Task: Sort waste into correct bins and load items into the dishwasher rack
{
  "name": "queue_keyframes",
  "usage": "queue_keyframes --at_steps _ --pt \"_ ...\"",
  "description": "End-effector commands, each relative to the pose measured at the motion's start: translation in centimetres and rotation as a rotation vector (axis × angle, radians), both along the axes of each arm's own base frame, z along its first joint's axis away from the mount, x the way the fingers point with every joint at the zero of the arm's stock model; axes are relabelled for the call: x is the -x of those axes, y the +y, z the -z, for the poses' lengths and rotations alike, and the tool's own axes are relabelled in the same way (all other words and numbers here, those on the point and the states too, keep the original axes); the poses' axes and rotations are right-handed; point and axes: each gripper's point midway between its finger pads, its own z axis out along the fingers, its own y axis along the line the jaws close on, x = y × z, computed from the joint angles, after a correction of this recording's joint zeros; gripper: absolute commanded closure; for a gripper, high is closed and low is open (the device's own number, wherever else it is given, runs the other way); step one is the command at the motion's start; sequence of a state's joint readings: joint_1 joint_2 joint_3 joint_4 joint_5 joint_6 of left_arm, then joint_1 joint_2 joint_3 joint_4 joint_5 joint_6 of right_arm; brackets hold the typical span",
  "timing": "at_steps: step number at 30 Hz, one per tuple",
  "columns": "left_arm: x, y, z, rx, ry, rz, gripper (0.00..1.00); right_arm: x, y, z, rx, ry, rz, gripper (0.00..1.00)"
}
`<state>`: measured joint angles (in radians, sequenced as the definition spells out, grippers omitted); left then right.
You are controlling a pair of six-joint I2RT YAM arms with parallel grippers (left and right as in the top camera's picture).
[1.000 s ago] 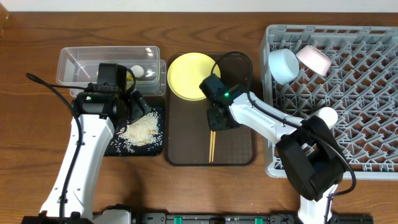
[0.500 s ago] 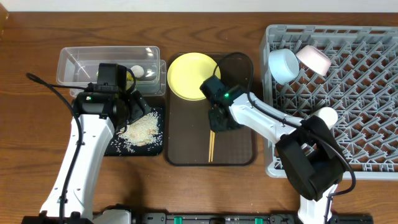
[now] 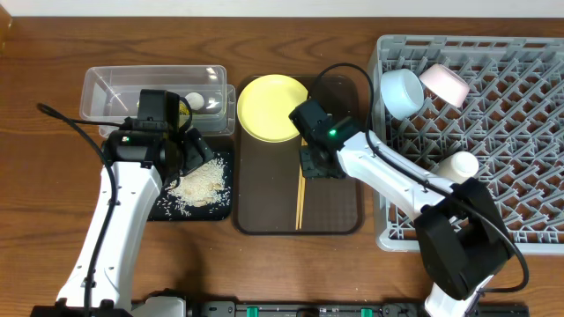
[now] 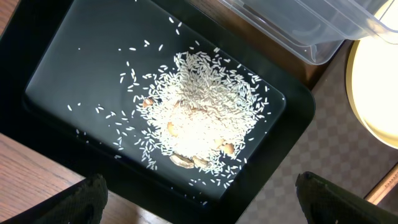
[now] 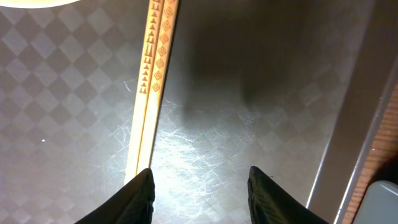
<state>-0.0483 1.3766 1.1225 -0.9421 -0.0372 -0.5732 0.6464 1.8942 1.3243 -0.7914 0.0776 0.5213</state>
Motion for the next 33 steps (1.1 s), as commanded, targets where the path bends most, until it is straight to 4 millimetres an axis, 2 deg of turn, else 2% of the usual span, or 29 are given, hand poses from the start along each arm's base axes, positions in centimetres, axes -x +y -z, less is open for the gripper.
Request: queue_keyframes --at_steps 1,9,20,33 --pt "-0.1 0.4 -0.4 -0.013 -0.012 -0.014 0.01 0.3 0.4 0.1 0.003 0.002 -0.032 0.53" --pt "-0.1 0.4 -0.4 -0.013 -0.012 -0.014 0.01 0.5 1.6 1.5 0.003 0.005 -0.058 0.53" --pt "-0.1 0.4 -0.4 -0.013 -0.012 -0.014 0.01 0.9 1.4 4.0 0.040 0.052 -0.059 0.53" --pt "-0.1 0.4 -0.4 -0.013 -0.012 -0.014 0.01 1.0 1.4 4.4 0.043 0.057 -0.046 0.52"
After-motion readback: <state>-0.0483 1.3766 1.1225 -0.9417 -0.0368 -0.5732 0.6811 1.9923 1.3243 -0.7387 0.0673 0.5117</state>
